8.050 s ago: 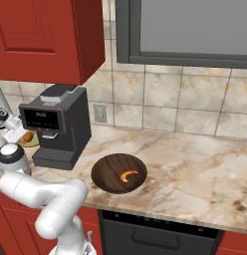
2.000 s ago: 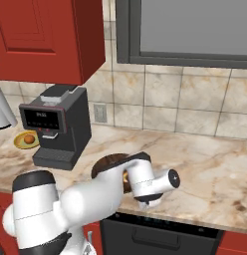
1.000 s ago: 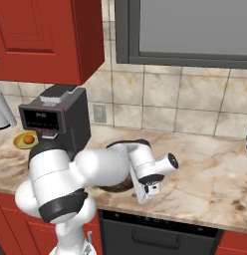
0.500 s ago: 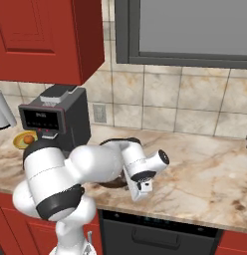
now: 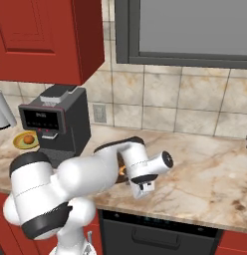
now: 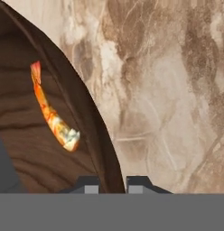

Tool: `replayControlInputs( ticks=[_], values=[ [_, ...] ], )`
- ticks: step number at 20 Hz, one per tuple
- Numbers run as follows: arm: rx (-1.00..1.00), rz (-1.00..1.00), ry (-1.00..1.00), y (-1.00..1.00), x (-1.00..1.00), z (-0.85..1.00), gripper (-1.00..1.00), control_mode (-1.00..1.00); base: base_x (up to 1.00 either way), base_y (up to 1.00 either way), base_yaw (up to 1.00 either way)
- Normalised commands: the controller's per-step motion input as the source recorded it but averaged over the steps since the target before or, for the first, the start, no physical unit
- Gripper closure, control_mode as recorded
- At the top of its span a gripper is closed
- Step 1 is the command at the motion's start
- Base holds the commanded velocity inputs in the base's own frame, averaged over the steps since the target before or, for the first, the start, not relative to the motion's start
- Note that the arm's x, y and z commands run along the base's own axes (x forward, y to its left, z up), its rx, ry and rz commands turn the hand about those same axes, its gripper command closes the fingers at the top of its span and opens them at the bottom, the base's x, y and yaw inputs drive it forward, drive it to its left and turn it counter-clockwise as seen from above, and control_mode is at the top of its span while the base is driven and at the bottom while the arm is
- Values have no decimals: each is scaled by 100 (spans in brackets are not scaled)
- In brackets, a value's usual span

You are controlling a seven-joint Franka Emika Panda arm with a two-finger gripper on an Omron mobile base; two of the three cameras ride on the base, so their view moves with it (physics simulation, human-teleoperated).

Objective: Remove the tangerine from the bowl and place it on the small plate. Then place the bowl with only the shrimp in the microwave, close the door, and press the start button to microwave the shrimp.

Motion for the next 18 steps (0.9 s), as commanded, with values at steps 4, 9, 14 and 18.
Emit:
replayControlInputs(
  ticks=[4,9,14,18],
  values=[
    [0,0,-6,-1,-3,0,100,-100,0,0,0],
    [0,0,-20,-1,-8,48,100,-100,0,0,0],
    [0,0,-30,0,-43,93,100,-100,0,0,0],
    [-1,0,-22,0,-77,98,100,-100,0,0,0]
  ],
)
